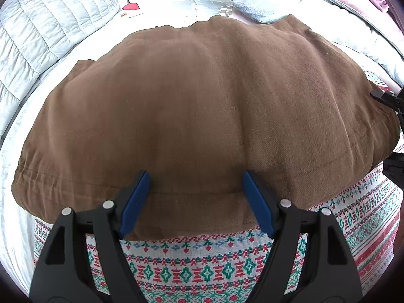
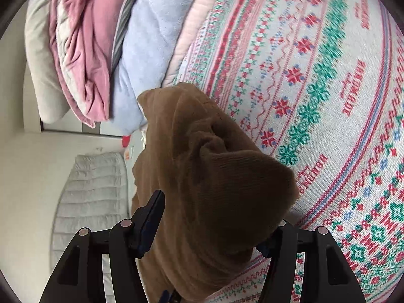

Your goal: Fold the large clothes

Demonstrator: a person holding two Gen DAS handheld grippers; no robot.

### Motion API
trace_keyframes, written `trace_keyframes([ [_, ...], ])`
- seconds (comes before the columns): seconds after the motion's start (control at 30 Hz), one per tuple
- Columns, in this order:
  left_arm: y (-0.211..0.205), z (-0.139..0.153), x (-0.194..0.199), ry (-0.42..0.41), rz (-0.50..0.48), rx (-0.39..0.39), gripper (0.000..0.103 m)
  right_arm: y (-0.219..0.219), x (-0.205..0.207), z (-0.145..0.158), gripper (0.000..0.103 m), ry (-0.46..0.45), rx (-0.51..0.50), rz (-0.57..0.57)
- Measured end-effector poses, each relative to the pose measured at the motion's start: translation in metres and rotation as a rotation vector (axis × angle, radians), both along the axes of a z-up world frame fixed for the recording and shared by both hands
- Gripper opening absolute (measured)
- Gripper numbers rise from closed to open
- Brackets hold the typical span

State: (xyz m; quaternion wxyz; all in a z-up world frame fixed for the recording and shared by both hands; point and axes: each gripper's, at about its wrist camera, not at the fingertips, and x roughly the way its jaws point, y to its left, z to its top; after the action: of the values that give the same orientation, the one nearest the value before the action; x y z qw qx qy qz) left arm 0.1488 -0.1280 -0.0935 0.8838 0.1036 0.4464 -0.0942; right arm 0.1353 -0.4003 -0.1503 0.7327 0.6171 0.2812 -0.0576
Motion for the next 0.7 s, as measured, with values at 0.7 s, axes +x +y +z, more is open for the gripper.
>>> trace_keyframes([
  [0.7, 0.004, 0.001, 0.001, 0.013, -0.007, -0.021, 0.076, -0.002, 0.023, 0.009, 0.045, -0.001, -0.049, 0.050],
])
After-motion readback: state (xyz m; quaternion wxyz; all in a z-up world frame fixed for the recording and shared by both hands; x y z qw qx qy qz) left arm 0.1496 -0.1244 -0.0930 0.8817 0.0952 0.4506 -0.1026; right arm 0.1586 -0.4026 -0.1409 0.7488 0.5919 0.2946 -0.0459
